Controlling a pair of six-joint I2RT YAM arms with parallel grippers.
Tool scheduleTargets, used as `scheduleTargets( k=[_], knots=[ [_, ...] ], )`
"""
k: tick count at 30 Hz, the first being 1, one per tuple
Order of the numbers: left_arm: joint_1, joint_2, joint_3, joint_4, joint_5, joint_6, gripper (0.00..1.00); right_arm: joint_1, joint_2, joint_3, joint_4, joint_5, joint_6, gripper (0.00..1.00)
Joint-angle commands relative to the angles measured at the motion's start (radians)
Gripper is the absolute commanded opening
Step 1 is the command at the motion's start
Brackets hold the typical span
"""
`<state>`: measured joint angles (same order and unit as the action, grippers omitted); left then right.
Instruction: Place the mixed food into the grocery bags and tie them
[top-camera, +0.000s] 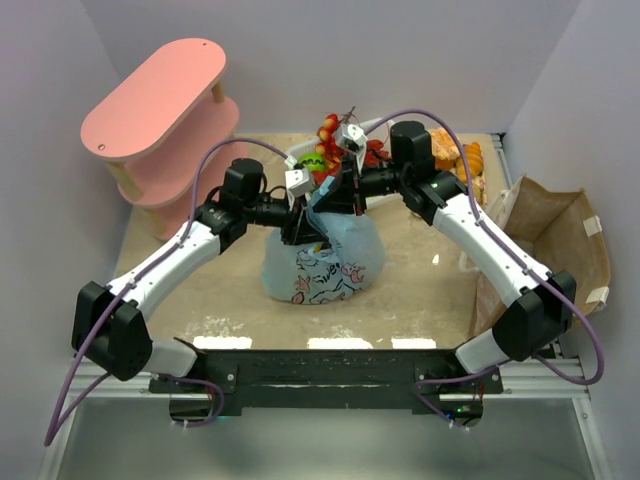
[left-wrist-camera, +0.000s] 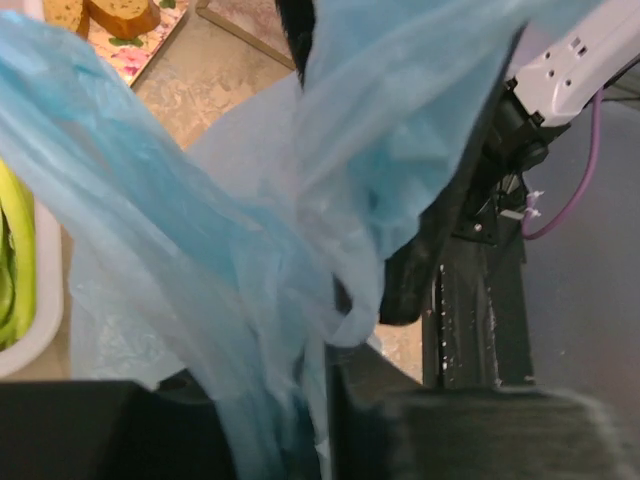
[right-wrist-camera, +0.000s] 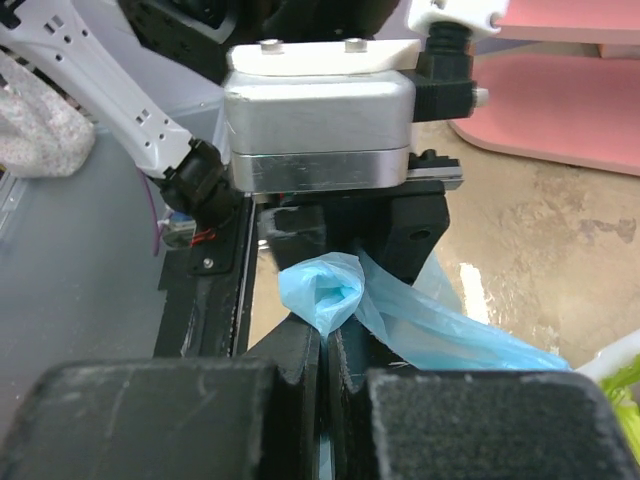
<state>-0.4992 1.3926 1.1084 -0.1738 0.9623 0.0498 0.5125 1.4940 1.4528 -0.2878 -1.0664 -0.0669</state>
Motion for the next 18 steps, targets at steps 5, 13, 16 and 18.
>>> scheduleTargets(
  k=[5, 13, 16, 18],
  knots=[
    [-0.001, -0.061, -0.019, 0.042, 0.003, 0.019, 0.6, 0.007, 0.011, 0.009, 0.141, -0.021, 0.11, 0.0],
    [-0.002, -0.066, -0.102, 0.312, 0.021, -0.163, 0.73, 0.017, 0.012, -0.012, 0.196, -0.017, 0.15, 0.0],
    [-0.002, -0.064, -0.12, 0.376, 0.013, -0.205, 0.73, 0.023, 0.014, -0.023, 0.213, -0.02, 0.16, 0.0],
    [-0.002, -0.066, -0.13, 0.416, 0.009, -0.229, 0.72, 0.024, 0.014, -0.028, 0.222, -0.018, 0.165, 0.0]
  ],
)
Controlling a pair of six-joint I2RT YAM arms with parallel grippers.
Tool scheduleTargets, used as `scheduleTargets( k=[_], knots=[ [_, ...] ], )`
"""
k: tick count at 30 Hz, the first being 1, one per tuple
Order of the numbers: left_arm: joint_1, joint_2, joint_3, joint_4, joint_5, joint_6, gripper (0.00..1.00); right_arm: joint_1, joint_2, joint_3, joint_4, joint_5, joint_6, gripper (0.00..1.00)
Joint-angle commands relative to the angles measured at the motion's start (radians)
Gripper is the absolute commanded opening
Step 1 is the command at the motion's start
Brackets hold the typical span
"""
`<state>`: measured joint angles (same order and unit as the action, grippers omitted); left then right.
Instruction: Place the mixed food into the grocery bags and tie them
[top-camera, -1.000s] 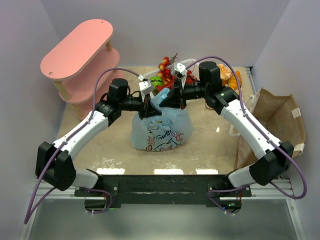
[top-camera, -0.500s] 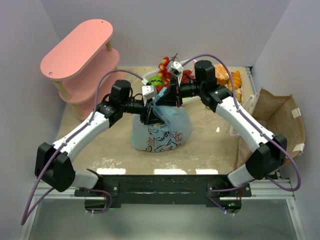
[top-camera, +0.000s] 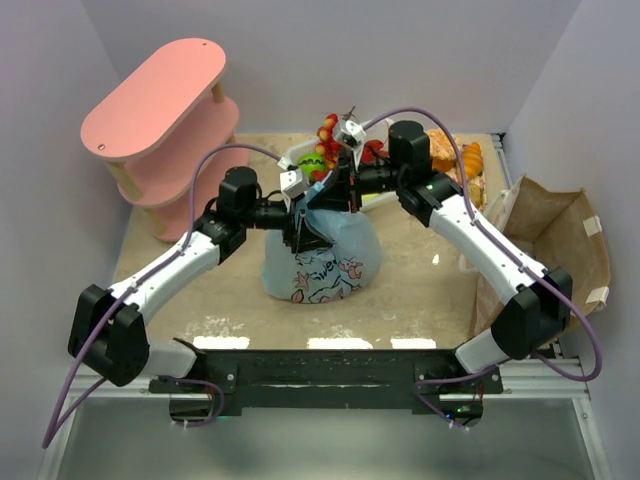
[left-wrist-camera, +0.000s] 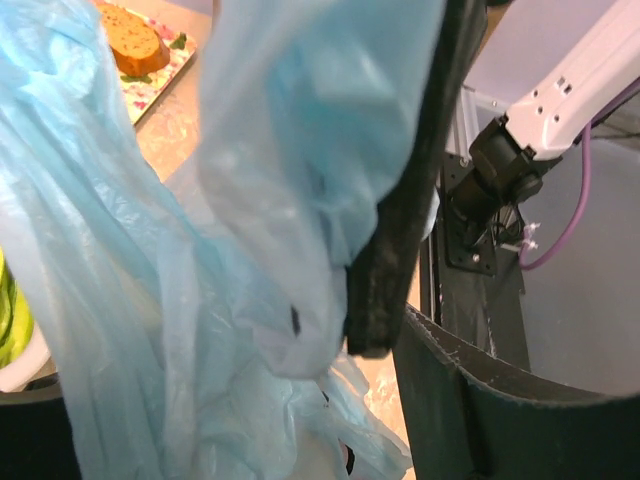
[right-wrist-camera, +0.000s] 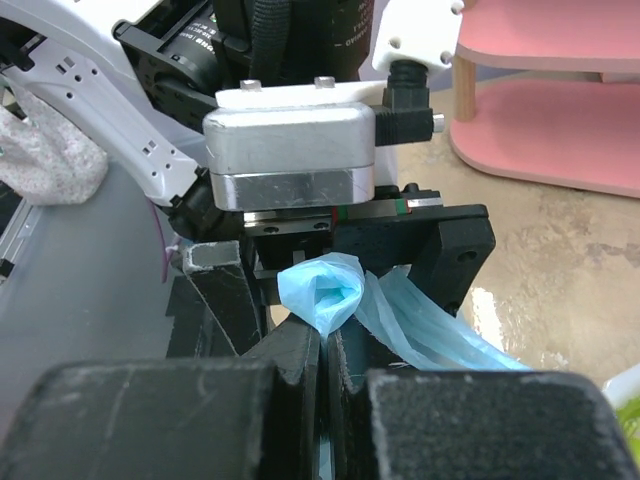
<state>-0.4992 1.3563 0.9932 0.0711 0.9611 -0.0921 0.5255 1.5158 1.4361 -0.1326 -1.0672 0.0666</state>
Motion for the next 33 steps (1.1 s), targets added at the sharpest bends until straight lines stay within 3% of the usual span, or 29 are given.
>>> scheduleTargets(
  k=[1, 7, 13, 16, 23, 26, 27, 29, 30, 33],
  knots=[
    [-0.002, -0.028, -0.018, 0.185, 0.008, -0.098, 0.72, 0.011, -0.006, -0.014, 0.07, -0.016, 0.032, 0.0],
    [-0.002, -0.02, -0.048, 0.288, 0.024, -0.169, 0.67, 0.011, 0.004, -0.02, 0.068, -0.004, 0.033, 0.0],
    [-0.002, -0.013, -0.079, 0.355, 0.015, -0.216, 0.52, 0.011, 0.004, -0.025, 0.071, -0.002, 0.035, 0.0],
    [-0.002, -0.017, -0.106, 0.433, 0.013, -0.267, 0.42, 0.011, 0.007, -0.029, 0.073, -0.002, 0.038, 0.0],
    [-0.002, -0.019, -0.143, 0.512, 0.005, -0.308, 0.04, 0.011, 0.006, -0.039, 0.083, -0.002, 0.045, 0.0],
    [-0.001, -0.02, -0.153, 0.522, 0.004, -0.308, 0.0, 0.013, 0.006, -0.034, 0.085, 0.003, 0.061, 0.01],
    [-0.001, -0.019, -0.154, 0.518, 0.005, -0.299, 0.0, 0.011, 0.003, -0.029, 0.083, 0.0, 0.067, 0.15],
    [-0.002, -0.02, -0.154, 0.498, 0.005, -0.278, 0.0, 0.011, -0.003, -0.006, 0.073, -0.013, 0.081, 0.34],
    [-0.001, -0.019, -0.15, 0.469, 0.008, -0.249, 0.0, 0.008, -0.011, 0.001, 0.071, -0.002, 0.093, 0.52],
    [-0.001, -0.02, -0.142, 0.403, 0.024, -0.183, 0.0, -0.022, -0.031, 0.056, 0.045, 0.019, 0.137, 0.76]
  ],
)
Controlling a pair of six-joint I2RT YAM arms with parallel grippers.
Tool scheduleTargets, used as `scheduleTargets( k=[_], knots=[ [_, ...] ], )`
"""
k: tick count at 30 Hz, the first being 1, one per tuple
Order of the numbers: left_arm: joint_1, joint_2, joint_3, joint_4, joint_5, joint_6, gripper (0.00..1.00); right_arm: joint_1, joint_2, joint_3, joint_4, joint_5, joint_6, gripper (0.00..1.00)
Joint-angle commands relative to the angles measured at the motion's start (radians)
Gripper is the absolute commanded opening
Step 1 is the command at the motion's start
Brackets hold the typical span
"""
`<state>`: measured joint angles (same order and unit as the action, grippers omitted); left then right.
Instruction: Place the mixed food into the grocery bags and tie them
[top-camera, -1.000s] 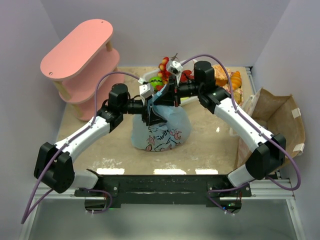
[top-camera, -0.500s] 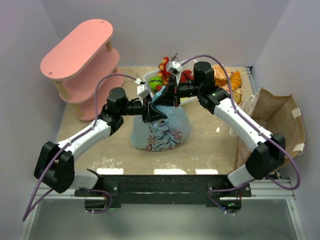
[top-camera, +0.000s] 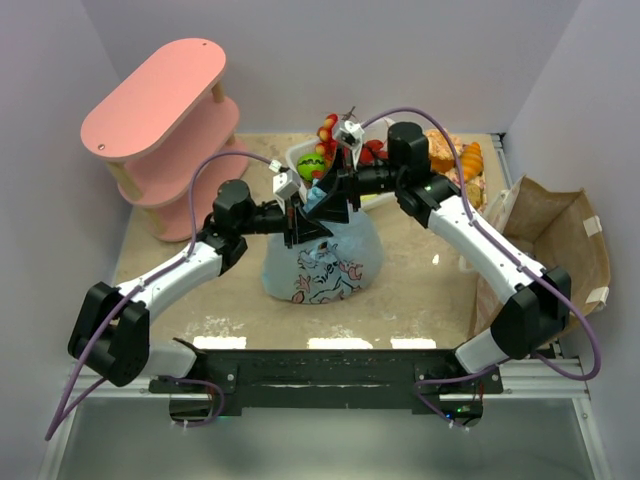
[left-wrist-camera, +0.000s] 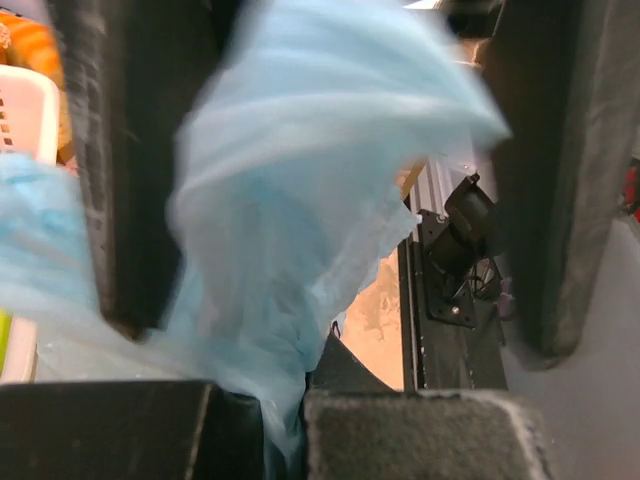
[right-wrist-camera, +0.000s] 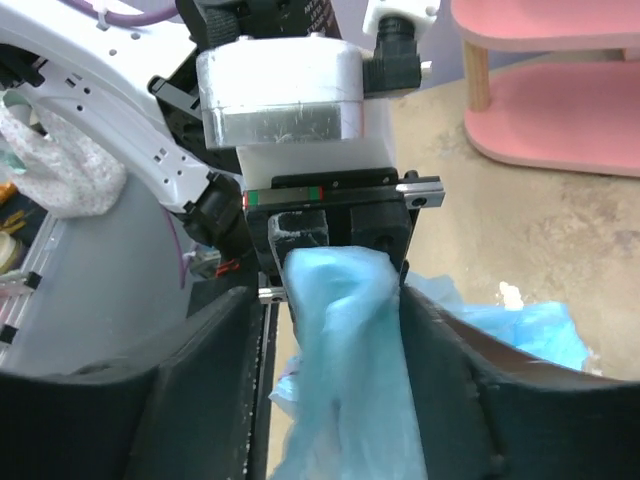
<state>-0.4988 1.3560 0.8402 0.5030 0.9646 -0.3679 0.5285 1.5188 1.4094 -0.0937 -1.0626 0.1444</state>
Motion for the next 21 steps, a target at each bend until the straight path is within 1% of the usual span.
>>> scheduleTargets(
  k=[1, 2, 4, 5, 7, 10, 15, 18, 21],
  knots=[
    [-0.001, -0.02, 0.014, -0.044, 0.026, 0.112, 0.0, -0.039, -0.035, 0.109, 0.005, 0.012, 0.101, 0.79],
    [-0.001, -0.02, 0.017, -0.075, 0.032, 0.128, 0.0, -0.079, -0.037, 0.117, 0.023, 0.01, 0.124, 0.84],
    [-0.001, -0.024, 0.019, -0.096, 0.048, 0.17, 0.0, -0.122, -0.049, 0.1, 0.073, -0.013, 0.211, 0.87],
    [-0.003, -0.026, 0.022, -0.121, 0.051, 0.199, 0.0, -0.16, -0.055, 0.088, 0.136, -0.022, 0.233, 0.89],
    [-0.003, -0.032, 0.023, -0.136, 0.051, 0.218, 0.0, -0.186, -0.068, 0.04, 0.186, -0.03, 0.268, 0.9],
    [-0.003, -0.041, 0.023, -0.15, 0.059, 0.239, 0.0, -0.202, -0.08, -0.001, 0.19, 0.004, 0.256, 0.9],
    [-0.001, -0.061, 0.014, -0.155, 0.069, 0.27, 0.0, -0.205, -0.043, -0.056, 0.235, 0.038, 0.291, 0.83],
    [-0.003, -0.063, 0.014, -0.155, 0.074, 0.274, 0.0, -0.196, -0.025, -0.091, 0.282, 0.021, 0.32, 0.82],
    [-0.003, -0.063, 0.013, -0.152, 0.074, 0.274, 0.0, -0.174, -0.02, -0.119, 0.301, 0.006, 0.316, 0.85]
  ],
)
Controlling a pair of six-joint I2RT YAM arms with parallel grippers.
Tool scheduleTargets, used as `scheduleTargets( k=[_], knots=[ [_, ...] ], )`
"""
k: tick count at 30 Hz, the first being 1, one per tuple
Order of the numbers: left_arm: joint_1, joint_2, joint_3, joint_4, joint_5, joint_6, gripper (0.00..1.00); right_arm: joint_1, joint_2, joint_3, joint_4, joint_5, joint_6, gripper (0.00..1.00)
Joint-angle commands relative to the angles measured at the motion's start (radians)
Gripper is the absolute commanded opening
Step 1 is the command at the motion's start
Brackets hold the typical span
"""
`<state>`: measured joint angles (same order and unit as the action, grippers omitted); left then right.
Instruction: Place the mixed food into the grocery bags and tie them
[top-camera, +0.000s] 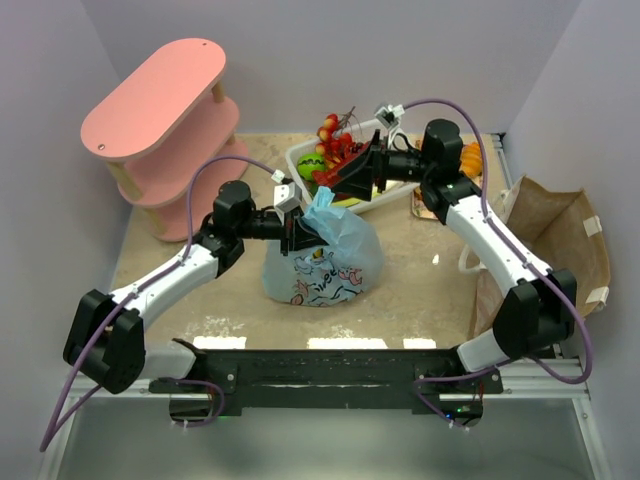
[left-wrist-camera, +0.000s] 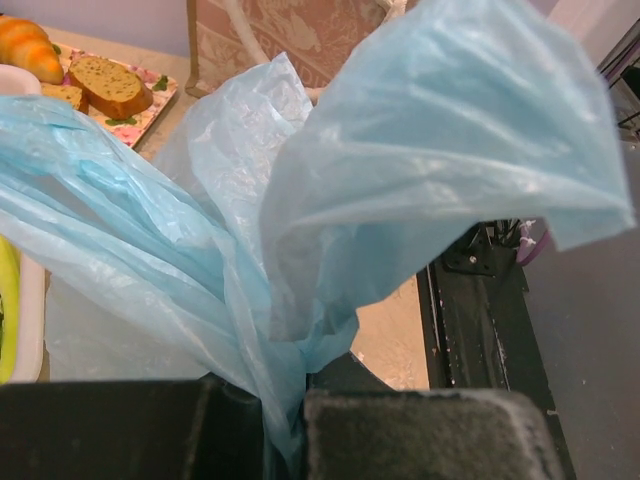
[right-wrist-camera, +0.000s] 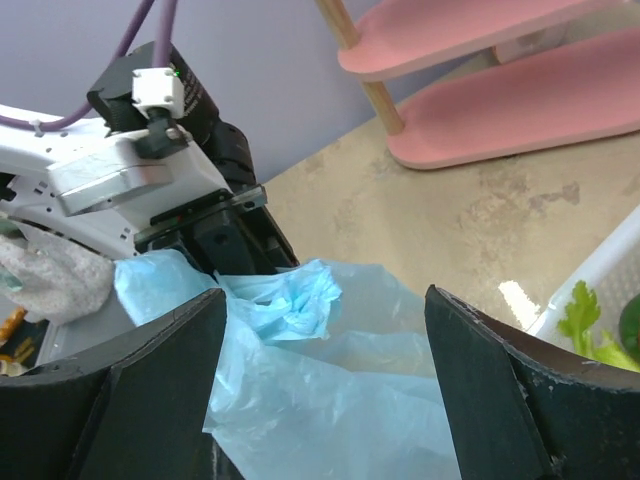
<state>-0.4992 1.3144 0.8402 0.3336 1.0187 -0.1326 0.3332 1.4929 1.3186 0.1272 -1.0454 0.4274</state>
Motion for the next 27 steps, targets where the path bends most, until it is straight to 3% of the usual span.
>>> scheduleTargets(
  k=[1, 7, 14, 15, 19, 20, 21, 22, 24, 25, 27],
  knots=[
    [-0.002, -0.021, 0.013, 0.018, 0.02, 0.041, 0.0, 0.036, 0.009, -0.032, 0.084, -0.011, 0.031, 0.85],
    [-0.002, -0.026, 0.013, 0.019, 0.017, 0.042, 0.0, 0.075, 0.038, -0.048, 0.094, -0.013, 0.034, 0.84],
    [-0.002, -0.044, 0.008, 0.018, -0.015, 0.056, 0.0, 0.09, 0.055, -0.059, 0.083, -0.034, 0.04, 0.62],
    [-0.002, -0.044, 0.007, 0.016, -0.02, 0.056, 0.0, 0.09, 0.052, -0.061, 0.083, -0.038, 0.043, 0.58],
    [-0.002, -0.047, 0.011, -0.004, -0.057, 0.056, 0.0, 0.09, 0.044, -0.064, 0.088, -0.041, 0.054, 0.1],
    [-0.002, -0.047, 0.014, -0.013, -0.081, 0.059, 0.0, 0.09, 0.04, -0.062, 0.091, -0.041, 0.054, 0.06],
    [-0.002, -0.047, 0.02, -0.025, -0.092, 0.065, 0.08, 0.09, 0.037, -0.061, 0.091, -0.038, 0.057, 0.02],
    [-0.001, -0.05, 0.033, -0.059, -0.103, 0.074, 0.25, 0.092, 0.033, -0.061, 0.089, -0.033, 0.057, 0.0],
    [-0.001, -0.058, 0.046, -0.097, -0.135, 0.112, 0.38, 0.092, 0.027, -0.056, 0.084, -0.022, 0.057, 0.0],
    [-0.001, -0.072, 0.059, -0.134, -0.146, 0.125, 0.52, 0.09, 0.029, -0.053, 0.08, -0.018, 0.054, 0.0],
    [-0.002, -0.093, 0.063, -0.16, -0.184, 0.166, 0.62, 0.09, 0.027, -0.044, 0.072, -0.008, 0.053, 0.0]
  ],
)
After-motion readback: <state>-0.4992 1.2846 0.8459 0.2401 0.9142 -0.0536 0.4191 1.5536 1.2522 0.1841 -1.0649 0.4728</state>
